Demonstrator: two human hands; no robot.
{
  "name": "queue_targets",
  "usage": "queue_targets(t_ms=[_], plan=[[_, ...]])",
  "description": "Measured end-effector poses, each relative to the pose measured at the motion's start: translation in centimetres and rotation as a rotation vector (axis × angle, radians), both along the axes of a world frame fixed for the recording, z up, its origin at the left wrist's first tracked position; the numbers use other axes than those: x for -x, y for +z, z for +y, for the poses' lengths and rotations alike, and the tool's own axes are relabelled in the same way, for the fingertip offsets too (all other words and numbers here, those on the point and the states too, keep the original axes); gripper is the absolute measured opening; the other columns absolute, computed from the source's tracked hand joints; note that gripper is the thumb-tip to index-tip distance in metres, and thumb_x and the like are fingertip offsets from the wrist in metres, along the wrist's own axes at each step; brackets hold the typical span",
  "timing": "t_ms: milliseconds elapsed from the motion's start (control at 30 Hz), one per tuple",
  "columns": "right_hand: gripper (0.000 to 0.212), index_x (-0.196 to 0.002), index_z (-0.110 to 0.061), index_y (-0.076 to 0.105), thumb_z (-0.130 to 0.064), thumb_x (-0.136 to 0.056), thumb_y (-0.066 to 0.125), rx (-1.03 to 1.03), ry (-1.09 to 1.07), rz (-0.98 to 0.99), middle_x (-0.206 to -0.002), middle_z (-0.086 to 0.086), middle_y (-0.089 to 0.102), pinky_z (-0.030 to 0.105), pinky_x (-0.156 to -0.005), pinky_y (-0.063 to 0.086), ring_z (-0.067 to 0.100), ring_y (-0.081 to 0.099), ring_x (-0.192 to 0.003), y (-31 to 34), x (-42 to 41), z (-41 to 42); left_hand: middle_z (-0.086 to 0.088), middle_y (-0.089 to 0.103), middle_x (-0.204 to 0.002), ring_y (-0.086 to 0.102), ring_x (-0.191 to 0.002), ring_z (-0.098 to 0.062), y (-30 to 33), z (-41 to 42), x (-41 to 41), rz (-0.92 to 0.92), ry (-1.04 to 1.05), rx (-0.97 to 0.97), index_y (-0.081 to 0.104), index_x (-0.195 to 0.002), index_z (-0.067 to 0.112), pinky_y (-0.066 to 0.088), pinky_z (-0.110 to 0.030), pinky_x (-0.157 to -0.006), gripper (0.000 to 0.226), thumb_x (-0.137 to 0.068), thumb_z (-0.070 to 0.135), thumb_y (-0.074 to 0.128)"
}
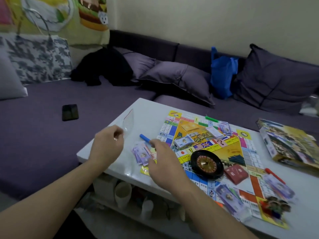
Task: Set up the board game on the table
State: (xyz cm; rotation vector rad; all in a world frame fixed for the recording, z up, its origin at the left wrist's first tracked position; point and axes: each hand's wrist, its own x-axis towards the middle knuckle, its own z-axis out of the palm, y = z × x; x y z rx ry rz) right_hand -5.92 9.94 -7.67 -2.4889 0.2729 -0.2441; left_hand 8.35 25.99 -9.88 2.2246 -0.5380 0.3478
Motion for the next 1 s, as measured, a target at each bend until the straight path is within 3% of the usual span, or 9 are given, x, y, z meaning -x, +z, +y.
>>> queue_targets(t_ms=[133,233,300,367,467,567,833,933,1000], plan=[[0.074,-0.160,-0.043,0.028,-0.028,-0.099,0.068,-0.270,-0.031,-0.228,-0.159,-0.014,0.037,0.035,-0.115,0.042,0.007,0.041,-0.142,3.0,2.1,-2.7,-0.012,0.074,-0.081,0.072,-0.074,-0.021,6.2,-5.1,5.9,0.362,-0.398,0.387,0.072,-0.093,0.006,0.060,-0.034,-0.070,0.009,-0.094,-0.001,0.067],[0.051,-0.149,-0.034,0.052,-0.022,-0.102,0.066,-0.247,-0.065,-0.386,-0.133,-0.009,0.065,0.036,-0.096,0.058,0.008,0.063,-0.118,5.6,6.5,-5.8,-0.027,0.074,-0.101,0.073,-0.088,-0.031,10.0,-9.5,10.8,0.658,-0.717,0.535,0.067,-0.107,-0.009,0.062,-0.040,-0.080,0.016,-0.095,-0.007,0.058],[0.041,-0.136,-0.023,0.066,-0.008,-0.098,0.066,-0.146,-0.190,-0.493,-0.116,-0.011,0.072,0.022,-0.090,0.057,0.002,0.066,-0.105,7.0,11.0,-8.5,-0.032,0.071,-0.108,0.071,-0.098,-0.037,11.3,-12.7,13.8,0.794,-0.838,0.559,0.061,-0.111,-0.016,0.062,-0.044,-0.089,0.021,-0.094,-0.009,0.049],[0.038,-0.122,-0.018,0.075,0.003,-0.092,0.065,-0.093,-0.368,-0.574,-0.104,-0.019,0.071,0.008,-0.087,0.050,-0.011,0.064,-0.098,8.1,16.5,-10.9,-0.024,0.073,-0.101,0.069,-0.096,-0.032,12.4,-16.2,17.3,0.866,-0.871,0.544,0.066,-0.105,-0.006,0.064,-0.040,-0.080,0.019,-0.100,0.004,0.051],[0.034,-0.105,-0.019,0.080,0.006,-0.089,0.063,-0.046,-0.591,-0.640,-0.092,-0.024,0.069,0.009,-0.083,0.051,-0.011,0.065,-0.094,8.6,24.6,-13.6,-0.005,0.078,-0.104,0.075,-0.091,-0.026,13.1,-21.5,23.6,0.920,-0.929,0.338,0.069,-0.115,0.010,0.061,-0.039,-0.075,0.038,-0.100,0.045,0.062],[0.031,-0.097,-0.020,0.080,0.004,-0.086,0.065,0.009,-0.721,-0.697,-0.089,-0.016,0.075,0.012,-0.077,0.051,-0.001,0.069,-0.088,8.0,31.7,-15.3,-0.010,0.079,-0.099,0.076,-0.080,-0.028,13.1,-26.1,30.8,1.051,-1.105,0.163,0.069,-0.112,0.011,0.062,-0.038,-0.073,0.040,-0.097,0.047,0.064],[0.033,-0.088,-0.020,0.080,0.007,-0.074,0.067,0.113,-1.067,-0.744,-0.100,-0.012,0.073,0.018,-0.088,0.051,0.005,0.068,-0.099,3.9,50.4,-18.6,-0.021,0.069,-0.077,0.067,-0.062,-0.023,11.2,-34.3,49.8,0.967,-1.374,0.039,0.070,-0.092,-0.011,0.058,-0.029,-0.056,0.041,-0.105,0.026,0.062],[0.037,-0.094,-0.027,0.077,0.007,-0.086,0.066,-0.044,-1.141,-0.813,-0.103,-0.011,0.074,0.020,-0.086,0.053,0.010,0.070,-0.103,1.5,56.6,-18.2,-0.029,0.071,-0.084,0.069,-0.068,-0.028,8.6,-36.2,56.4,0.906,-1.360,0.007,0.073,-0.095,-0.010,0.063,-0.040,-0.062,0.032,-0.104,0.019,0.064],[0.031,-0.109,-0.020,0.076,0.005,-0.096,0.061,-0.253,-1.218,-0.904,-0.106,-0.004,0.077,0.024,-0.086,0.056,0.013,0.071,-0.104,-0.6,60.4,-17.6,-0.018,0.073,-0.080,0.068,-0.069,-0.025,6.2,-37.1,60.1,0.803,-1.308,-0.042,0.076,-0.091,0.003,0.063,-0.045,-0.071,0.024,-0.103,0.021,0.065]])
